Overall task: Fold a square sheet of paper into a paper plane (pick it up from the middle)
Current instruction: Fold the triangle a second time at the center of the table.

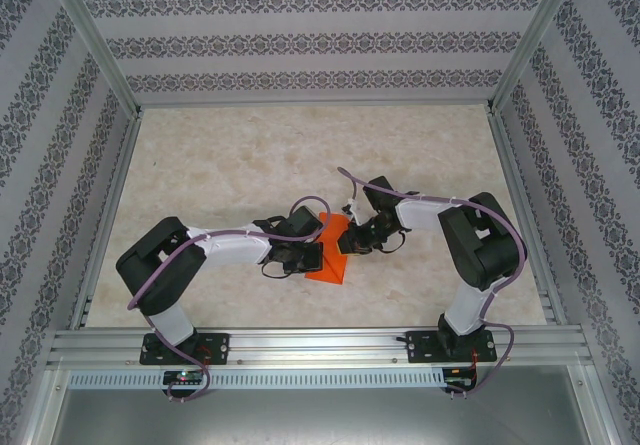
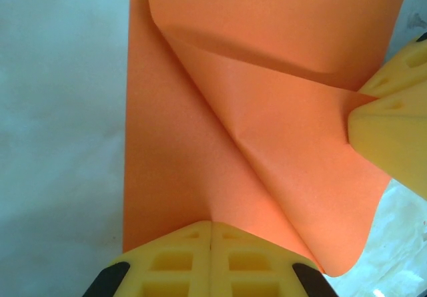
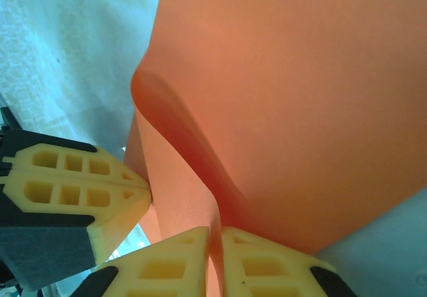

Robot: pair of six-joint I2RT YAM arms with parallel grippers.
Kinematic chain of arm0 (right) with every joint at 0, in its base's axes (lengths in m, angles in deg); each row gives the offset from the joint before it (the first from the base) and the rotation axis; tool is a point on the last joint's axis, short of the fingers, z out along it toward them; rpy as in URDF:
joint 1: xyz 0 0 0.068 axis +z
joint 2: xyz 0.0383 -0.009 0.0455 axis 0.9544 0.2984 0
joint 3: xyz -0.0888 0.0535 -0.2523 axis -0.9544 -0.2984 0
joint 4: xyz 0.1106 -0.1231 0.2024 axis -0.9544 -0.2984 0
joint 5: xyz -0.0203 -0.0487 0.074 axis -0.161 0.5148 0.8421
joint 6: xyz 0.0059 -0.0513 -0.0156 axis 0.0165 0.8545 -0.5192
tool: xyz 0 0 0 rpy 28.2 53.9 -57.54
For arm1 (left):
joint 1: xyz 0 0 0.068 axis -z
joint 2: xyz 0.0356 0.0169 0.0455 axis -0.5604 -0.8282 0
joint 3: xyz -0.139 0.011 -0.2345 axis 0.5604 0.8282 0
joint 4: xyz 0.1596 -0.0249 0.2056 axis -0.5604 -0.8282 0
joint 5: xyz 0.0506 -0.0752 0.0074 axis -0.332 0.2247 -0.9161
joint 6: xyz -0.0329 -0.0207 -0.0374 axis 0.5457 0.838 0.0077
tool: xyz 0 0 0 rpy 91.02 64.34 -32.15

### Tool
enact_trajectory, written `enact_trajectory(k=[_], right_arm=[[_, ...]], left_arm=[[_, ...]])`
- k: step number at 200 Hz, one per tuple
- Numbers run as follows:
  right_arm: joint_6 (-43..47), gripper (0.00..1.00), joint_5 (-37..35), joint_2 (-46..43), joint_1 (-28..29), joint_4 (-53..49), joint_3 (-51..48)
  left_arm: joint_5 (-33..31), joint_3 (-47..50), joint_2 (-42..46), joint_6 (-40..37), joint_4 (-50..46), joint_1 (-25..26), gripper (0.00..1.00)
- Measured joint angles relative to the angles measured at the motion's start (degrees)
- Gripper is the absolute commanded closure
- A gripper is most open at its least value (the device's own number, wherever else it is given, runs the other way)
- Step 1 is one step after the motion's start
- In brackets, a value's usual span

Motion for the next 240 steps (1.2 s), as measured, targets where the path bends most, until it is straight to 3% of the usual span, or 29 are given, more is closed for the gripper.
enact_trajectory(k=[240], right_arm=[[1.95,0.88,-0.31,4.04,0.0,-2.16,3.63]], left_arm=[[-1.44,-0.87,-0.15,-1.7,-1.73,0.0,0.96]])
